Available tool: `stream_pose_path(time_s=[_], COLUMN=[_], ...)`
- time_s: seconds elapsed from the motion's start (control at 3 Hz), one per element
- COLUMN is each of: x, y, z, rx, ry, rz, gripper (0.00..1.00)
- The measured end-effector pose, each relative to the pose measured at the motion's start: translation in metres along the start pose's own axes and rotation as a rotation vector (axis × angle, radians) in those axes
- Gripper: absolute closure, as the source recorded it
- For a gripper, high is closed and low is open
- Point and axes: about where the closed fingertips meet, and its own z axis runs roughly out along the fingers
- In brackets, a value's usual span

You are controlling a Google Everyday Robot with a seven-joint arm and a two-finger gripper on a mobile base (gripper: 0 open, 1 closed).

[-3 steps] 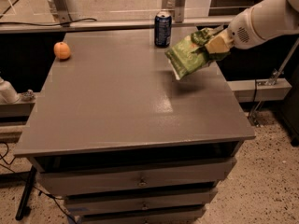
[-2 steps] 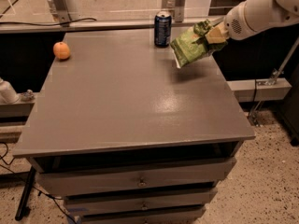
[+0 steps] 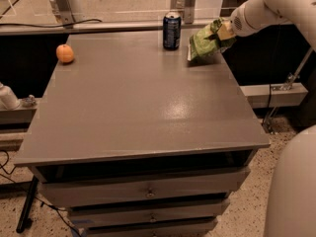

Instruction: Move green jalapeno chip bag near pepsi can

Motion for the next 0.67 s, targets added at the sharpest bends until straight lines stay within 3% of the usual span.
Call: stream_pose_path(time_s=[0.33,0.67], x=[-0.001,-0.007], y=[-0.016,-0.009], z=[0.019,0.034], rx=[0.042,0.04], ry=[0.008,0.007], rz=[0.045,0.068], gripper=[1.0,1.0])
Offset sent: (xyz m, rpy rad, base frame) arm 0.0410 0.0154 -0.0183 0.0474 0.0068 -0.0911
